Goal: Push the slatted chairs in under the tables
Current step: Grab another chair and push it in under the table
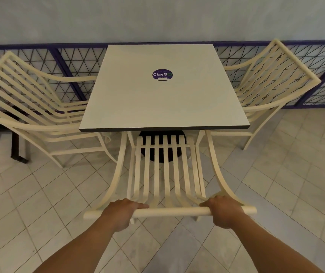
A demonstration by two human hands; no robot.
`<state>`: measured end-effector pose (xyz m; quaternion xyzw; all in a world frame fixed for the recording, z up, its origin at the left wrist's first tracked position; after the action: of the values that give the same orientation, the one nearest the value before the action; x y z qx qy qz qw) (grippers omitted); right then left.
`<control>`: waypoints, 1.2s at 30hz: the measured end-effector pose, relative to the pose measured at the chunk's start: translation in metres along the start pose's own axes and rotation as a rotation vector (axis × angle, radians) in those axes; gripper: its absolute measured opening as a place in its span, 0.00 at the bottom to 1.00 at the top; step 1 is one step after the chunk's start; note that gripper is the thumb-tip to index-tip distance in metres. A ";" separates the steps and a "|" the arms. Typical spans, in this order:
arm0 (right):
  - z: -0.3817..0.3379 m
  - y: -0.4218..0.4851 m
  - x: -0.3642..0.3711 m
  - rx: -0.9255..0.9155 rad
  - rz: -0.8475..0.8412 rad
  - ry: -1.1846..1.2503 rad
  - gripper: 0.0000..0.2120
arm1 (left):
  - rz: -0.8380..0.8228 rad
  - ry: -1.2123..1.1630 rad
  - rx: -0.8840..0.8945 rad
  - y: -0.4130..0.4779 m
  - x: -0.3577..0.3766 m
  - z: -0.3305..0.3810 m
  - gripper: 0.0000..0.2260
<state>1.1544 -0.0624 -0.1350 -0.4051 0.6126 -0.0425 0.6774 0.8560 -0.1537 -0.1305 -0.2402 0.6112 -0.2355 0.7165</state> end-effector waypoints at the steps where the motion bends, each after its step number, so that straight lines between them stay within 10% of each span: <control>1: 0.002 0.002 -0.001 0.005 0.001 0.004 0.28 | 0.005 -0.004 0.002 0.002 -0.002 0.001 0.36; 36: -0.008 -0.024 -0.010 -0.042 -0.022 0.081 0.33 | 0.014 -0.083 0.020 -0.021 0.000 0.021 0.35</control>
<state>1.1559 -0.0769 -0.1120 -0.4239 0.6357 -0.0536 0.6429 0.8759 -0.1690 -0.1144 -0.2385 0.5804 -0.2265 0.7450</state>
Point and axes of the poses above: each hand's wrist, its own y-axis towards the middle knuckle, its own x-axis out of the palm, z = x × y, the point moved 4 cm from there along y, towards the middle knuckle, and after that the axes turned 1 degree about -x, right-handed, at the moved point
